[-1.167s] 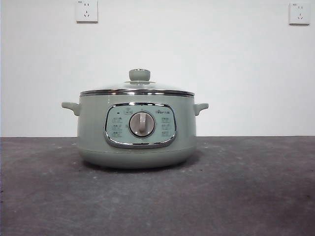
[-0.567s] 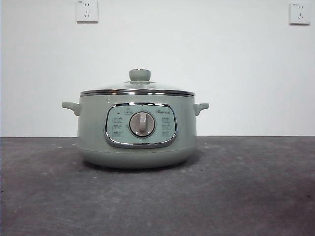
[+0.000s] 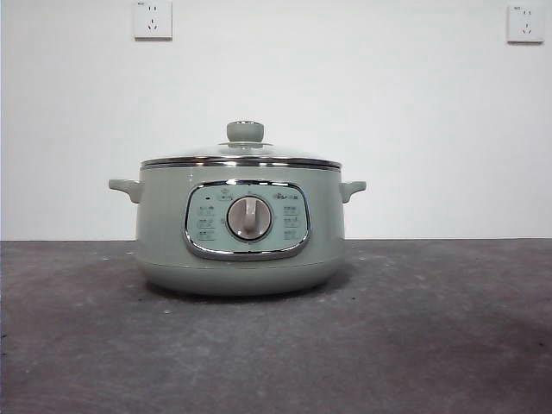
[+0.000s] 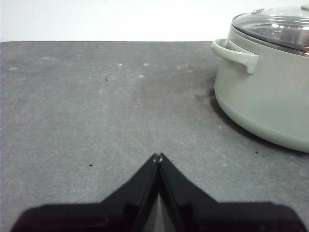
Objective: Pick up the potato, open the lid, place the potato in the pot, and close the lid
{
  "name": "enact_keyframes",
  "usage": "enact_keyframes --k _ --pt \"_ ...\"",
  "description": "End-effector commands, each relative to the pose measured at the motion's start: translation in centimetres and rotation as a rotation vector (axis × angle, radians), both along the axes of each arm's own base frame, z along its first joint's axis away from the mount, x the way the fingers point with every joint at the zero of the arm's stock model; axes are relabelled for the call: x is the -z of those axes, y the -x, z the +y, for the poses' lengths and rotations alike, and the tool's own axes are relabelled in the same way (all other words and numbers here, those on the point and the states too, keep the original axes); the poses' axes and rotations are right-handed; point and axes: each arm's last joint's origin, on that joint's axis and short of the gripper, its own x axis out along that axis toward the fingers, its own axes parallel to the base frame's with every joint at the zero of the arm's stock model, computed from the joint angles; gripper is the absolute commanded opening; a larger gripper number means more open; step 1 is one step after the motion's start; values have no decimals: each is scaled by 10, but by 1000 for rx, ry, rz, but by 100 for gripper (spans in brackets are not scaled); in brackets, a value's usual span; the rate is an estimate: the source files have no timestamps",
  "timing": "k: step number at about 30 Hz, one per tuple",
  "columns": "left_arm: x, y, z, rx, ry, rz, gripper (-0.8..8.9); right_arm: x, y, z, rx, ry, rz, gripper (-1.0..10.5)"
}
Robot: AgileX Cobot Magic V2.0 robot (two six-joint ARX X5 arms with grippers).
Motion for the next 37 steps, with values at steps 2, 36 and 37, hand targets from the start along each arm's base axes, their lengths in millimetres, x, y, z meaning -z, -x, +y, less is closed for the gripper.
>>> enact_keyframes --k 2,36,37 --pt "3 0 0 -1 -9 8 -3 3 -1 0 7 8 1 2" --pt "3 0 0 -1 -9 8 -3 3 -1 0 14 9 2 1" --pt "3 0 0 -1 -9 8 -3 3 -1 0 14 9 2 1"
